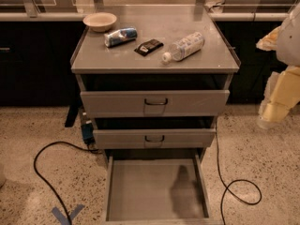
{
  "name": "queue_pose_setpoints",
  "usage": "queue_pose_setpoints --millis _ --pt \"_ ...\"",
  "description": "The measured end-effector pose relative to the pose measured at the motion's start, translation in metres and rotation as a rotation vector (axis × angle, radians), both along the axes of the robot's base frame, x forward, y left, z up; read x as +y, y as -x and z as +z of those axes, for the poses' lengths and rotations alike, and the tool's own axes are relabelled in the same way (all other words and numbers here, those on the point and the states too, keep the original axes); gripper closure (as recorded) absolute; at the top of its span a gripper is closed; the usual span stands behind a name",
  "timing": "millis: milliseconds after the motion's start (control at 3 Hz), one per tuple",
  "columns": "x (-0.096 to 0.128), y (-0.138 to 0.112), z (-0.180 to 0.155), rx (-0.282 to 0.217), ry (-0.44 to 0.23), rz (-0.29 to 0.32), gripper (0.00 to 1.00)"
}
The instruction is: Place blue plastic bottle into bottom drawer
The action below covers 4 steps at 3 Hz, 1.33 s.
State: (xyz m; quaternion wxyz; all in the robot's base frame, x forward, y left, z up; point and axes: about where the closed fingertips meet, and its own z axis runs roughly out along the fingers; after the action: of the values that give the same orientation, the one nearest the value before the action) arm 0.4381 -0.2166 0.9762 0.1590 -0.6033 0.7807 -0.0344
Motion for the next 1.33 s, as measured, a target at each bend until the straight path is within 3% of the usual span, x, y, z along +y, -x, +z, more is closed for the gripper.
queue_pose_setpoints --millis 333,667,1333 --pt "0.000 0.000 0.000 0.000 0.000 0.000 0.00" --pt "0.005 -0.025 -0.002 -0.040 0.045 0.039 0.00" --pt "0.003 -0.122 0.006 -0.156 0.105 0.104 0.00"
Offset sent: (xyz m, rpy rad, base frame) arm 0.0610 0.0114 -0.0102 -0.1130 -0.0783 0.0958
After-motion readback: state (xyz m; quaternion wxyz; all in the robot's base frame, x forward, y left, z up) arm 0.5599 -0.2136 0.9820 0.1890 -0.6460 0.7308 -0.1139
